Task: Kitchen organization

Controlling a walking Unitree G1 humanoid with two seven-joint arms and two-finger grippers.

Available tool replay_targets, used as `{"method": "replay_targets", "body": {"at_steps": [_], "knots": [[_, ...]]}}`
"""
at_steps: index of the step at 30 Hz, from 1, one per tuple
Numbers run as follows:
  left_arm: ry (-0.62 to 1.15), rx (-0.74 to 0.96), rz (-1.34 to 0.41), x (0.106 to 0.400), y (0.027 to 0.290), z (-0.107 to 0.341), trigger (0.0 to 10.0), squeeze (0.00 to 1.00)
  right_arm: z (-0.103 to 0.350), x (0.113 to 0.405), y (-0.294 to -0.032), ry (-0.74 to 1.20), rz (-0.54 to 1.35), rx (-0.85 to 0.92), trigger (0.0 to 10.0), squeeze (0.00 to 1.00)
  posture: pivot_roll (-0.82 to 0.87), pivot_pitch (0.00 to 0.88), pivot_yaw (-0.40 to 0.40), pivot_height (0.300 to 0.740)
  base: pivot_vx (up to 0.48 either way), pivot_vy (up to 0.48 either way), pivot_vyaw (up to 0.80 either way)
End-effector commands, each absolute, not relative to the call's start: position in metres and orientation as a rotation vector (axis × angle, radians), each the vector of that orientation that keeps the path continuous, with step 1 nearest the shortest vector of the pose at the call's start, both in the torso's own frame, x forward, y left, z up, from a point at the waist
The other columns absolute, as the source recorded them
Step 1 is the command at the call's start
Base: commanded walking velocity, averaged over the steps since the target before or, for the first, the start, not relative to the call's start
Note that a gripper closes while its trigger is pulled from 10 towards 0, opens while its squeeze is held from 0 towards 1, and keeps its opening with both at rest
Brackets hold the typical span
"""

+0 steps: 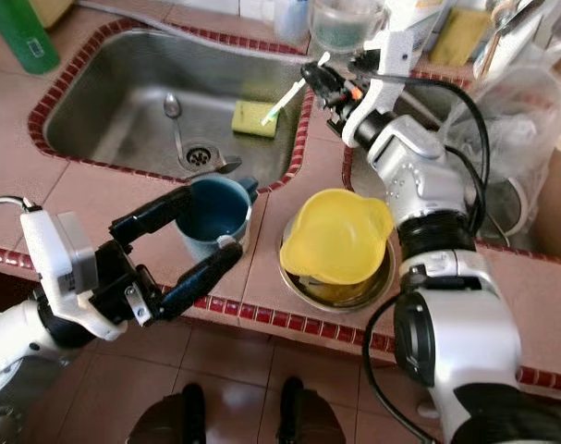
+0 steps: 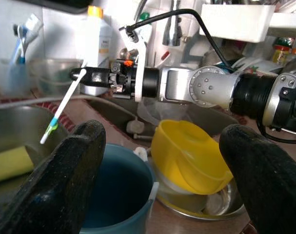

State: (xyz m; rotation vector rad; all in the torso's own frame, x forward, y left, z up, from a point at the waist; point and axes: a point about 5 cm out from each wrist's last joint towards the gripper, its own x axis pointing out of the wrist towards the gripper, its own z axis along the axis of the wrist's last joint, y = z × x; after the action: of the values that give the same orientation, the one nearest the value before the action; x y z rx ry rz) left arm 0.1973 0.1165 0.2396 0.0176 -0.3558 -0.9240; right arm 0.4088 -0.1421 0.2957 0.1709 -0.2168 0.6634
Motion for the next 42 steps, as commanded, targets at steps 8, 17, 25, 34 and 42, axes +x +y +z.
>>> {"method": "replay_targets", "body": {"at_steps": [8, 17, 25, 34, 42], "knots": [[-0.351, -0.032, -0.934, 0.190, 0.109, 0.246, 10.0, 0.00, 0.310, 0.411, -0.130, -0.183, 0.768, 0.114, 10.0, 0.00, -0.05, 0.446, -0.077, 0.740, 0.000, 0.000, 0.00], [-0.346, -0.050, -0.916, 0.191, 0.108, 0.249, 10.0, 0.00, 0.322, 0.407, -0.113, -0.173, 0.941, 0.115, 10.0, 0.00, -0.04, 0.446, -0.085, 0.740, 0.000, 0.000, 0.00], [-0.363, -0.046, -0.886, 0.194, 0.113, 0.254, 10.0, 0.00, 0.322, 0.408, -0.108, -0.161, 0.959, 0.121, 10.0, 0.00, -0.03, 0.443, -0.089, 0.740, 0.000, 0.000, 0.00], [-0.377, -0.021, -0.869, 0.197, 0.118, 0.259, 10.0, 0.00, 0.321, 0.408, -0.104, -0.153, 0.969, 0.128, 10.0, 0.00, -0.02, 0.429, -0.097, 0.740, 0.000, 0.000, 0.00], [-0.381, 0.104, -0.832, 0.205, 0.139, 0.268, 10.0, 0.00, 0.324, 0.409, -0.103, -0.157, 0.971, 0.132, 10.0, 0.00, -0.01, 0.418, -0.101, 0.740, 0.000, 0.000, 0.00]]}}
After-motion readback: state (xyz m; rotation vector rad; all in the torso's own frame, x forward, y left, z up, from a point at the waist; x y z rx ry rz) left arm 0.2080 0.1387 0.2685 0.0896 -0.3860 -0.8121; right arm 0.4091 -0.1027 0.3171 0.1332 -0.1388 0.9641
